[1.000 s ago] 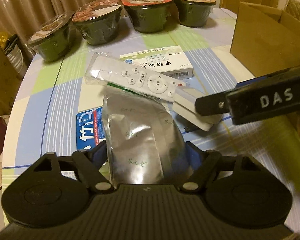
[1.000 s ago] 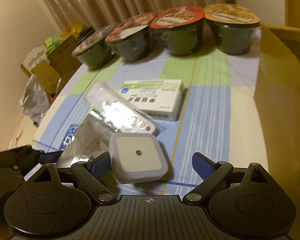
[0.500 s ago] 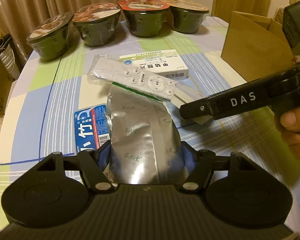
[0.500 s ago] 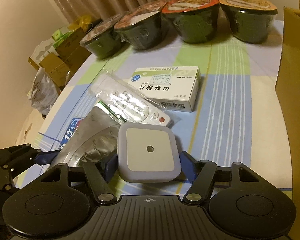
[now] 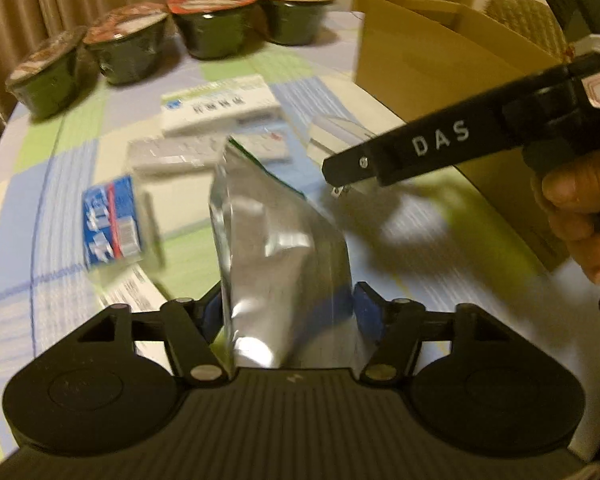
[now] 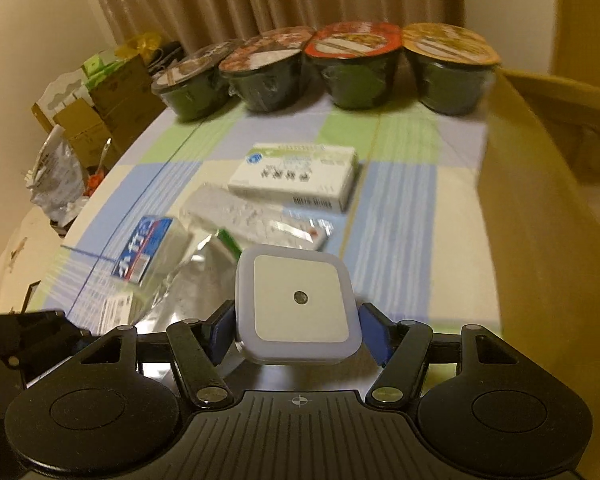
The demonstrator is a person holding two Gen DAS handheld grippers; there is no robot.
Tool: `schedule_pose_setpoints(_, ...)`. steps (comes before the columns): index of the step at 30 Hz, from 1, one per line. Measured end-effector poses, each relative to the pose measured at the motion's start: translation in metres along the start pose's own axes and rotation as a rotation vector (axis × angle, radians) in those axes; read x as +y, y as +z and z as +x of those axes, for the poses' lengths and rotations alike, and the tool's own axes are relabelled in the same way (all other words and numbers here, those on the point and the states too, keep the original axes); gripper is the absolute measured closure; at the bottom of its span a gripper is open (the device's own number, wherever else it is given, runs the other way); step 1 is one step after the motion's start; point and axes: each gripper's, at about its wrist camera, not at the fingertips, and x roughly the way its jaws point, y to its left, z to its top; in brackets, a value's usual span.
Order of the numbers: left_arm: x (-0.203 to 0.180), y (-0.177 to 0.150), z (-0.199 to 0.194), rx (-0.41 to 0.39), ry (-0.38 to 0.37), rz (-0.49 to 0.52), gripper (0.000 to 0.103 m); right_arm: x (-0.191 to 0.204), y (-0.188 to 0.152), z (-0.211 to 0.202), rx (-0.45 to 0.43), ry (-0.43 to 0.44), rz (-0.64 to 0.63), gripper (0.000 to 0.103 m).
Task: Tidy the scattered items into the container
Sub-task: 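Grasp the silver foil bag with the left gripper while the right gripper grasps the white square box, then carry the foil bag and white square box over the cardboard box with both grippers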
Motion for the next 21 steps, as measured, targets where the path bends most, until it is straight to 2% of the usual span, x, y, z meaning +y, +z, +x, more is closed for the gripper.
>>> schedule_pose_setpoints(5, -0.013, -0.024, -0.016, 0.018, 0.0, -0.01, 0.044, 0.0, -0.04, -0.034, 0.025, -0.032, 0.052, 0.035)
schedule_pose_setpoints(7, -0.013, -0.026, -0.021, 0.013, 0.016, -0.026, 0.04, 0.001, -0.055, -0.042, 0.048, -0.042, 0.064, 0.035)
schedule_pose_setpoints(9, -0.011, -0.024, -0.027, -0.008, 0.041, -0.042, 0.025, 0.004, -0.069, -0.047, 0.072, -0.045, 0.057, 0.035)
schedule_pose_setpoints(14, -0.002, -0.004, -0.03, -0.042, 0.048, -0.109, 0.02, 0.008, -0.082, -0.044, 0.101, -0.071, 0.03, 0.035)
schedule_pose_setpoints(21, 0.007, 0.036, 0.009, 0.084, 0.05, -0.121, 0.021, 0.004, -0.081, -0.042, 0.077, -0.099, 0.019, 0.035)
